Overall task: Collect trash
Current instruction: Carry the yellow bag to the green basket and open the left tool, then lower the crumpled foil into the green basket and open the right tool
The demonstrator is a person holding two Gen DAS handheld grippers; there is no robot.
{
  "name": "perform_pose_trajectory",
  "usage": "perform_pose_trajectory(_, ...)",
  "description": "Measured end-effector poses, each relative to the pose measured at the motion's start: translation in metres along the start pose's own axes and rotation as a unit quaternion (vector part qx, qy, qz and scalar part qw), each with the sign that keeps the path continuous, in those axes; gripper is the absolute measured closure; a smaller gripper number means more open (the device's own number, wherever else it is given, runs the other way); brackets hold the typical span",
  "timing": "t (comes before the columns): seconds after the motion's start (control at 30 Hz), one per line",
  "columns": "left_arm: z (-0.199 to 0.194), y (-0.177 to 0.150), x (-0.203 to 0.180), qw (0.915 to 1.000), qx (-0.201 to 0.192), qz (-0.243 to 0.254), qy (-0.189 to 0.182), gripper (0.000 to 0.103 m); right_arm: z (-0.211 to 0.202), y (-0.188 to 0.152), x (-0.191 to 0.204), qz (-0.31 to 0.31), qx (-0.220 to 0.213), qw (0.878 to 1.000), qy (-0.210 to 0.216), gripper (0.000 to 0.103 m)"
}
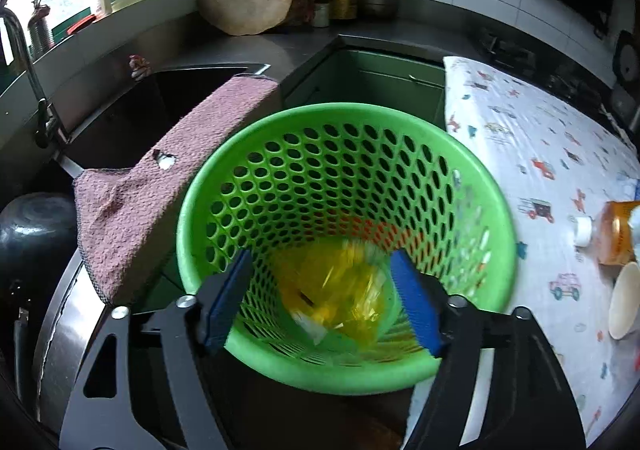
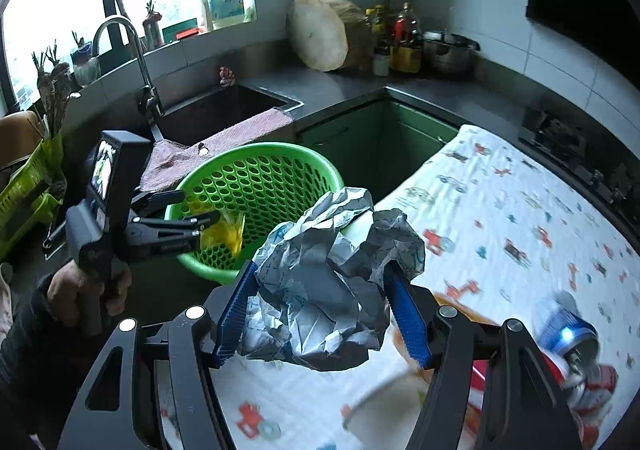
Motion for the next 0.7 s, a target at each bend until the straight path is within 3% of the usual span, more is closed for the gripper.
perform_pose_trajectory(0.57, -0.038, -0.007, 0.035, 0.9992, -0.02, -0.023, 0.025, 0.015, 0.103, 0.022, 0.033, 0.02, 0.041, 0.999, 0.026, 0.04)
perform_pose_trajectory(0.7, -0.045, -0.013, 0.043, 0.9988, -0.017, -0.036, 0.027, 0.013, 0.121, 0.023, 0.041, 0.018, 0.048, 0.998, 0.026, 0.033)
Point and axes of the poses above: each gripper's, at about its wrist camera, not at the fingertips, and z roughly the way its jaws point, x to its left, y to its top, the point moved 3 cm from there along z, roughly the way its jaws point, and after that the axes turned 14 degrees about -x, right-handed, at the moved point
